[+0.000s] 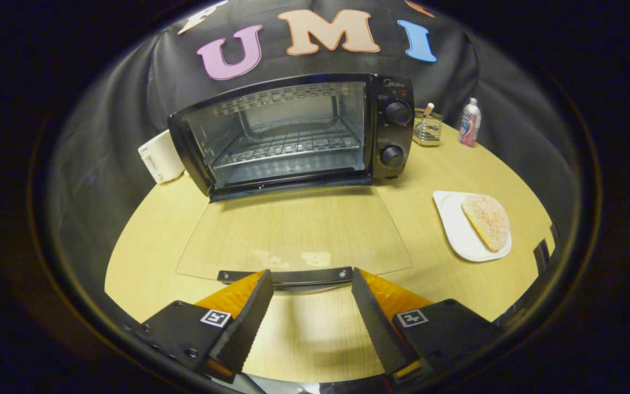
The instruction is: Open the toaster oven, put the food inside, and close the toaster oven door.
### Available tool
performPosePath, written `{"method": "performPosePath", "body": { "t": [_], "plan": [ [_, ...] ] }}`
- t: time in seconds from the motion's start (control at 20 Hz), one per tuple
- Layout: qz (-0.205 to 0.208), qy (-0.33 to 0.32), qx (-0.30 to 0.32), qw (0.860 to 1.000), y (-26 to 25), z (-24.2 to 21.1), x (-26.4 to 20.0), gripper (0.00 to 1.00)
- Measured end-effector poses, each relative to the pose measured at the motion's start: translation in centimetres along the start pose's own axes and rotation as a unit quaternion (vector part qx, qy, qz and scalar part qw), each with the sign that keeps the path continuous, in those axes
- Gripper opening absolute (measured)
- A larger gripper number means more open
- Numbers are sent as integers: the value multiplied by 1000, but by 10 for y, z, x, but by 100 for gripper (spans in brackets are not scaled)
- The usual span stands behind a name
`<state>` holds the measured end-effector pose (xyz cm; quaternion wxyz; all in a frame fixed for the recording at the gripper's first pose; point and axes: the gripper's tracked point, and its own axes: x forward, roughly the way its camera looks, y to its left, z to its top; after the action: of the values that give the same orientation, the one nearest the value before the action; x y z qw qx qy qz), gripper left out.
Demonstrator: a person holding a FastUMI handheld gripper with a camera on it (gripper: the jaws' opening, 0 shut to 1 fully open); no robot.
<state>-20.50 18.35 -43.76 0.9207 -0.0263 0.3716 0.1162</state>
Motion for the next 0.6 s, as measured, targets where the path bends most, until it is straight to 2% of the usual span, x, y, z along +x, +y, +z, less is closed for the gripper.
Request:
{"method": "performPosePath", "body": {
  "t": [0.1, 0.3, 0.45, 0.6],
  "plan": [
    [0, 8, -1, 1000, 0, 0, -2, 94],
    [-20, -27, -16, 999, -15, 35, -21, 93],
    [-65, -62, -14, 996, -56, 72, -35, 93],
    [-137, -74, 3, 988, -115, 100, -36, 92]
  ]
}}
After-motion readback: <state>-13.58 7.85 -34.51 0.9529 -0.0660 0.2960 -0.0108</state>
